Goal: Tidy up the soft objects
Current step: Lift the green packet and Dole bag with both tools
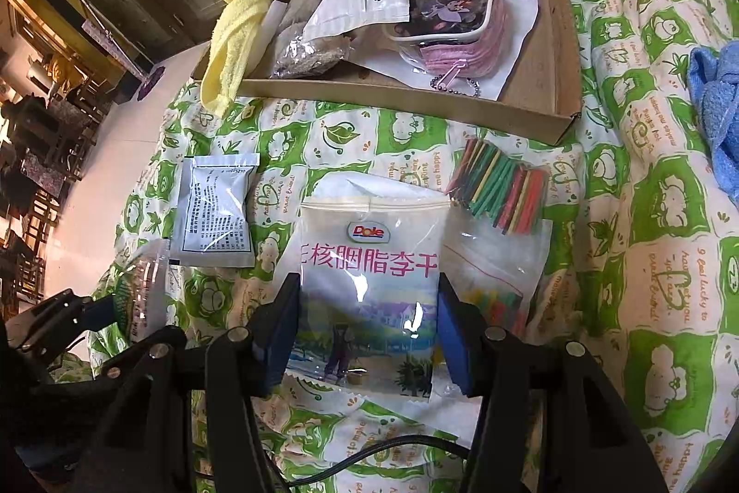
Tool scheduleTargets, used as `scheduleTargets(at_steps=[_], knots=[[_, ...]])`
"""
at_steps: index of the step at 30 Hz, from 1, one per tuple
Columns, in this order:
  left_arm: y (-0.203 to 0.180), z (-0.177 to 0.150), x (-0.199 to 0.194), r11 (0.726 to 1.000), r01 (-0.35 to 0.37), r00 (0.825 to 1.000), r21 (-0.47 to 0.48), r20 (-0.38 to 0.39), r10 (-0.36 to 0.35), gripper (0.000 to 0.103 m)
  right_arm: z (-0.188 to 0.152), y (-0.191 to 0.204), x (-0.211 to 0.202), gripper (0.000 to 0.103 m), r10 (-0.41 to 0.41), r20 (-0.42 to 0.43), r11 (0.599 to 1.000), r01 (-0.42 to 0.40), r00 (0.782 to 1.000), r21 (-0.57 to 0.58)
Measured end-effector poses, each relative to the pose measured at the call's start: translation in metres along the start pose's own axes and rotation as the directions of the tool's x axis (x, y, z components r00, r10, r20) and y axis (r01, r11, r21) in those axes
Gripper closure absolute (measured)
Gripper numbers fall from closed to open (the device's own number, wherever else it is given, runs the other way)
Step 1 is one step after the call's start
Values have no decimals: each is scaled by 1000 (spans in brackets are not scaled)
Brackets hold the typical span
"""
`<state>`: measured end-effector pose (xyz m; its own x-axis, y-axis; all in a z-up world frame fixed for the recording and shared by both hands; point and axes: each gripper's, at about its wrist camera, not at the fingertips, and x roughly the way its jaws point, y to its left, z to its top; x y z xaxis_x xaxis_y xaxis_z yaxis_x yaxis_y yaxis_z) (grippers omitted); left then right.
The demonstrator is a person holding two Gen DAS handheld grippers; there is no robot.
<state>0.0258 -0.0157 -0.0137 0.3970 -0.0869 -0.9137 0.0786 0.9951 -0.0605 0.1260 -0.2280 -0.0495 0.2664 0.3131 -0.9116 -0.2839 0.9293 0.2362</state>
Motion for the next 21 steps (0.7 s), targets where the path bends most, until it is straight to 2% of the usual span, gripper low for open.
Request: scheduleTargets(at_steps=[11, 21], knots=[[-3, 6, 0, 1000, 0, 1000, 4, 2, 0, 55, 1, -1, -3, 48, 0, 4, 1000, 0, 1000, 2], [-2, 16, 2, 1000, 11, 1000, 8, 5, -11, 55, 12, -6, -18, 48, -23, 43, 1000, 23, 999, 1]])
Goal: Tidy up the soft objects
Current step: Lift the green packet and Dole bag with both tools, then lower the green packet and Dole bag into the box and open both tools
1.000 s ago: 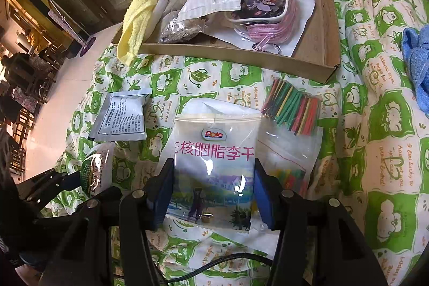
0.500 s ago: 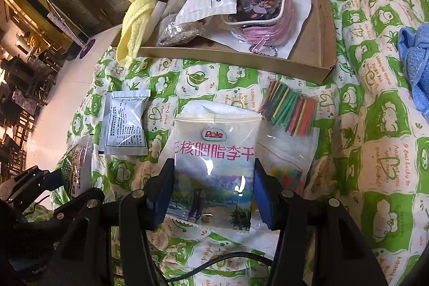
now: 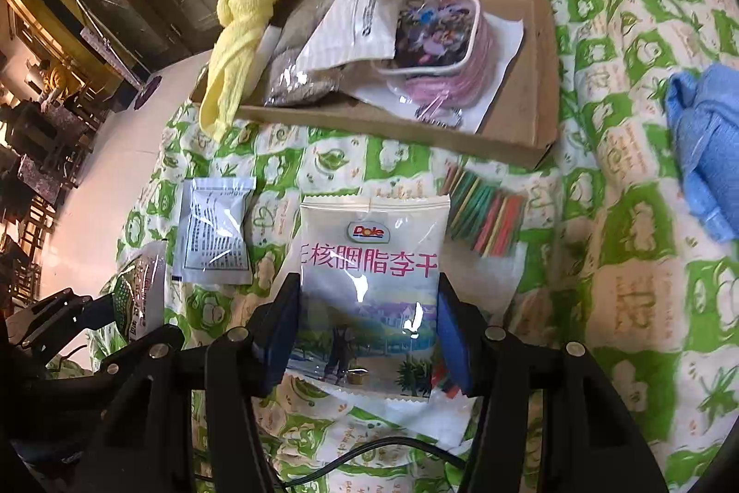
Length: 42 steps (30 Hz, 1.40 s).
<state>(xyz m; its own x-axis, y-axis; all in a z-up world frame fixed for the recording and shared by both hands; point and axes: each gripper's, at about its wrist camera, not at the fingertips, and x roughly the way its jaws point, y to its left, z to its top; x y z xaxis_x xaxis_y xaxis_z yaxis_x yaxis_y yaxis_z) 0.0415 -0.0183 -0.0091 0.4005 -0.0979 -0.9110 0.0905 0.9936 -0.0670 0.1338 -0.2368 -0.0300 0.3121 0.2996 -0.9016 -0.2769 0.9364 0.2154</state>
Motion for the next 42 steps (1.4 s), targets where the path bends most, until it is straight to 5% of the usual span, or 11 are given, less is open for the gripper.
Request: scheduleTargets(at_steps=[22, 42], knots=[[3, 82, 7, 999, 15, 1000, 51, 12, -16, 55, 47, -34, -17, 48, -12, 22, 999, 11, 1000, 47], [2, 177, 39, 996, 10, 1000, 87, 20, -12, 55, 152, -75, 6, 48, -45, -4, 994, 45, 999, 103]])
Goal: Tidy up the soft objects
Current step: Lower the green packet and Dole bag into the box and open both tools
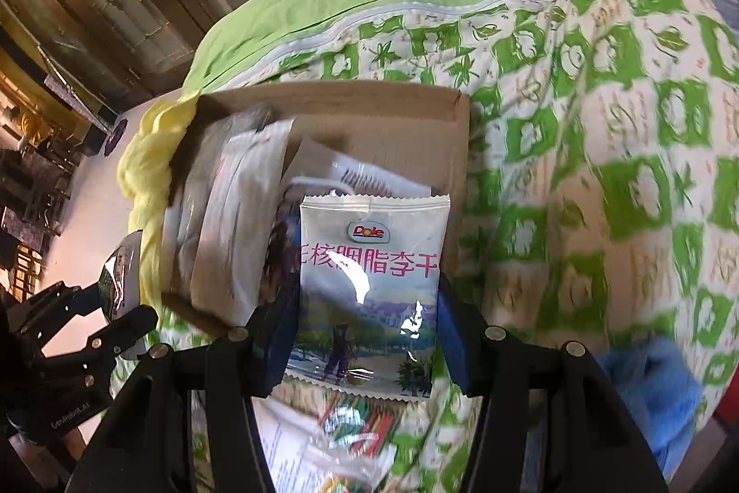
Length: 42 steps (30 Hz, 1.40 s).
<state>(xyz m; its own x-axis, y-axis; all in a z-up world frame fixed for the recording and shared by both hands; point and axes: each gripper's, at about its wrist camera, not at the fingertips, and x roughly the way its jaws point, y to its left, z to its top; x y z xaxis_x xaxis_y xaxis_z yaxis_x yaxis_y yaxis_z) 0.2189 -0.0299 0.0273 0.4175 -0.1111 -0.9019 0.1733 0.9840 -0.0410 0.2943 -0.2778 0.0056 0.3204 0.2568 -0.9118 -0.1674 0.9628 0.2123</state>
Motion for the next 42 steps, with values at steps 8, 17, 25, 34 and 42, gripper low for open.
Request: scheduleTargets(at_steps=[8, 17, 25, 34, 42], knots=[[4, 25, 19, 1000, -13, 1000, 5, -2, 13, 55, 34, -4, 23, 48, 18, -22, 998, -17, 1000, 55], [5, 33, 36, 999, -28, 1000, 17, -10, 28, 55, 50, -1, 44, 48, 14, -33, 998, -12, 999, 63], [2, 36, 40, 999, -45, 999, 22, -1, 45, 55, 60, 4, 57, 45, 22, -20, 998, -21, 1000, 65], [0, 37, 32, 997, -80, 997, 25, 19, 79, 36, 55, 4, 55, 34, 28, -1, 996, -28, 1000, 81], [2, 12, -12, 998, -56, 996, -1, 72, 56, 35, 17, 2, 4, 27, 65, 101, 995, -73, 993, 73]])
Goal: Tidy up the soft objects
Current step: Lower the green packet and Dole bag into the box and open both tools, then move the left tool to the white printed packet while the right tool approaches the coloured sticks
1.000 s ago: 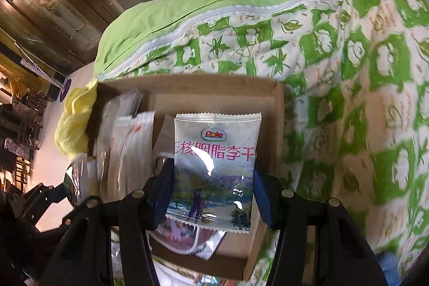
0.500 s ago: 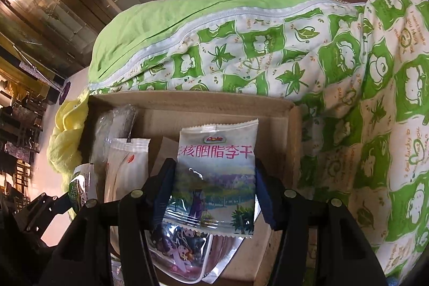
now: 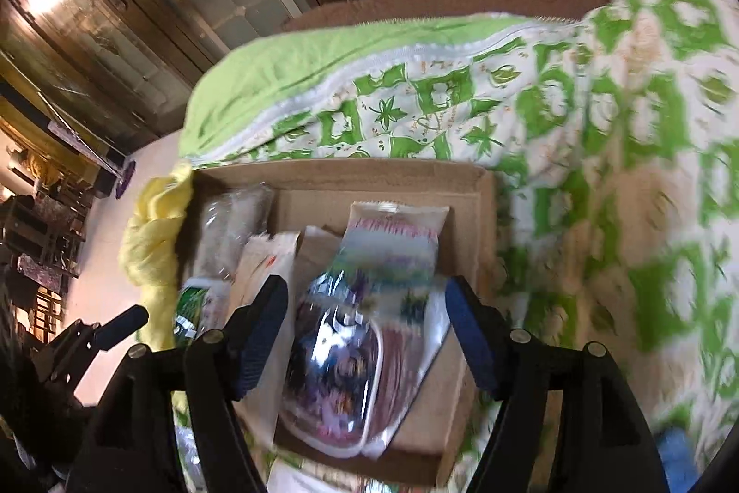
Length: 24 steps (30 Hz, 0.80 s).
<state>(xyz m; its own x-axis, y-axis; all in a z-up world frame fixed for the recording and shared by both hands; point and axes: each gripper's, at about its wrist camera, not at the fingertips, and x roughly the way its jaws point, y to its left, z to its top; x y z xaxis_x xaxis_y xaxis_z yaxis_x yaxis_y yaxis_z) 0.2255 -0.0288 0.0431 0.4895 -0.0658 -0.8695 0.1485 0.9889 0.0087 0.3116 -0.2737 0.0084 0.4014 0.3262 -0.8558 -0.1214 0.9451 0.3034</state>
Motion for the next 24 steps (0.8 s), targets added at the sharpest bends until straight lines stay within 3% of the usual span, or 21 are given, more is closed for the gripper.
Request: scheduleTargets(at_steps=[3, 7, 11, 16, 24], knots=[[3, -30, -15, 999, 22, 1000, -28, 2, -22, 28, -29, -5, -16, 25, 14, 11, 1000, -14, 1000, 9], [3, -83, -25, 998, 20, 999, -52, -23, -21, 28, -74, -3, -27, 25, 37, 8, 999, -37, 999, -4], [4, -134, -31, 997, 7, 999, -76, -42, -10, 28, -119, 21, -39, 25, 22, 64, 994, -15, 998, -112], [9, -186, -38, 991, 10, 997, -136, -70, -20, 28, -149, 55, -42, 21, 7, 95, 969, 17, 995, -246], [23, -208, -60, 980, -9, 999, -200, -44, 0, 28, -186, 83, -27, 21, -30, 69, 927, 53, 997, -372]])
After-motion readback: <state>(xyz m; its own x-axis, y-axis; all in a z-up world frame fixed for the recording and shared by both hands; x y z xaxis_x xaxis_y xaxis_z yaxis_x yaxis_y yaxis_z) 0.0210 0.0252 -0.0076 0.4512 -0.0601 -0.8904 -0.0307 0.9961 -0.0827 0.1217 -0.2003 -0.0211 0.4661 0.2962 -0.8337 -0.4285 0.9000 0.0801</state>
